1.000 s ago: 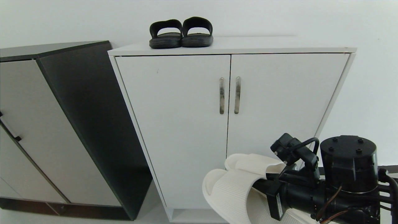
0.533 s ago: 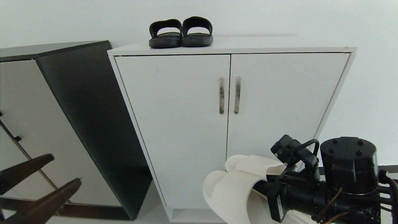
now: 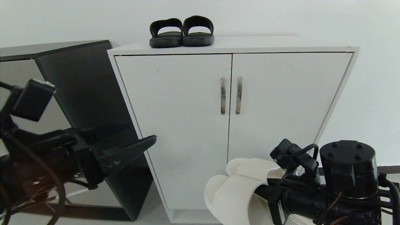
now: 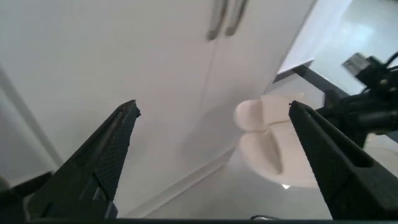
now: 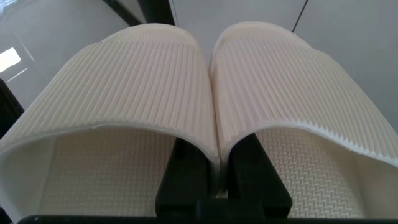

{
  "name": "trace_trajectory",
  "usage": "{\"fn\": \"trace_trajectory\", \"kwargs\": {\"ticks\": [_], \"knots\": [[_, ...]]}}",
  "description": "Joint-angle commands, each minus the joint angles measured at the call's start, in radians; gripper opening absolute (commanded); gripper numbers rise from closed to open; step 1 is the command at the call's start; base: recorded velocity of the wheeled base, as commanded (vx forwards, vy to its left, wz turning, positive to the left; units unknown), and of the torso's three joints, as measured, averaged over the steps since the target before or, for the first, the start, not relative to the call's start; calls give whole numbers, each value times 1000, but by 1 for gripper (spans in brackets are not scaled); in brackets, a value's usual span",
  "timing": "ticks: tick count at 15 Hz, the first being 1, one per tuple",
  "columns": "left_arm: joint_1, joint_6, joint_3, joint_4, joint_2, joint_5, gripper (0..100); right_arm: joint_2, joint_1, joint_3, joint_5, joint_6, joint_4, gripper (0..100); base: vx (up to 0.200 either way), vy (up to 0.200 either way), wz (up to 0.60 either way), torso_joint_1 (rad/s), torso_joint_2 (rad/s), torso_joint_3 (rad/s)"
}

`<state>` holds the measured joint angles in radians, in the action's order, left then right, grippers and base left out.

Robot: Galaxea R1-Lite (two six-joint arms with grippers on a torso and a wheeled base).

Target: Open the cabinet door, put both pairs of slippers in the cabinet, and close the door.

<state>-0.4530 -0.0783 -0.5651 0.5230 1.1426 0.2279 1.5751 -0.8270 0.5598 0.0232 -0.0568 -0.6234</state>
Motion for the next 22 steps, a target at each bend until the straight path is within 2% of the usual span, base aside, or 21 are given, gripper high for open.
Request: {"fn": "trace_trajectory", "kwargs": {"ticks": [1, 3, 5, 7, 9, 10, 11, 12, 13, 14, 15, 16, 17, 18, 20, 22], "knots": [[-154, 5, -139, 5, 175, -101, 100, 0, 2, -3, -3, 2, -10, 0, 0, 0, 0, 0, 0, 0], [-207, 5, -259, -3, 241, -97, 100, 3, 3, -12, -2, 2, -18, 0, 0, 0, 0, 0, 0, 0], [-230, -3, -345, -6, 332, -90, 100, 13, 3, -12, 1, 0, -19, 0, 0, 0, 0, 0, 0, 0], [-277, -24, -414, -4, 408, -76, 100, 13, 3, -11, 1, -3, -19, 0, 0, 0, 0, 0, 0, 0], [-302, -43, -489, -8, 462, -47, 100, 13, 3, -11, 1, -3, -19, 0, 0, 0, 0, 0, 0, 0], [-309, -47, -567, -41, 516, -44, 100, 13, 5, -12, 1, -5, -19, 0, 0, 0, 0, 0, 0, 0], [-309, -47, -618, -97, 537, -39, 100, 14, 6, -12, 3, -6, -19, 0, 0, 0, 0, 0, 0, 0], [-309, -49, -650, -136, 549, -5, 100, 16, 9, -12, 3, -6, -19, 0, 0, 0, 0, 0, 0, 0], [-308, -54, -661, -138, 552, 53, 100, 19, 9, -11, 6, -6, -19, 0, 0, 0, 0, 0, 0, 0], [-306, -77, -674, -139, 556, 100, 100, 22, 9, -12, 11, -5, -19, 0, 0, 0, 0, 0, 0, 0], [-302, -97, -687, -139, 568, 123, 100, 23, 9, -12, 11, -6, -19, 0, 0, 0, 0, 0, 0, 0], [-288, -132, -713, -139, 588, 139, 100, 25, 9, -14, 12, -5, -19, 0, 0, 0, 0, 0, 0, 0], [-282, -161, -728, -139, 602, 146, 100, 29, 9, -14, 12, -1, -19, 0, 0, 0, 0, 0, 0, 0], [-276, -175, -736, -139, 609, 157, 100, 31, 9, -14, 12, -1, -19, 0, 0, 0, 0, 0, 0, 0], [-270, -172, -753, -139, 632, 149, 100, 31, 9, -12, 12, -1, -19, 0, 0, 0, 0, 0, 0, 0], [-268, -166, -783, -141, 664, 88, 100, 31, 9, -12, 12, -1, -21, 0, 0, 0, 0, 0, 0, 0]]}}
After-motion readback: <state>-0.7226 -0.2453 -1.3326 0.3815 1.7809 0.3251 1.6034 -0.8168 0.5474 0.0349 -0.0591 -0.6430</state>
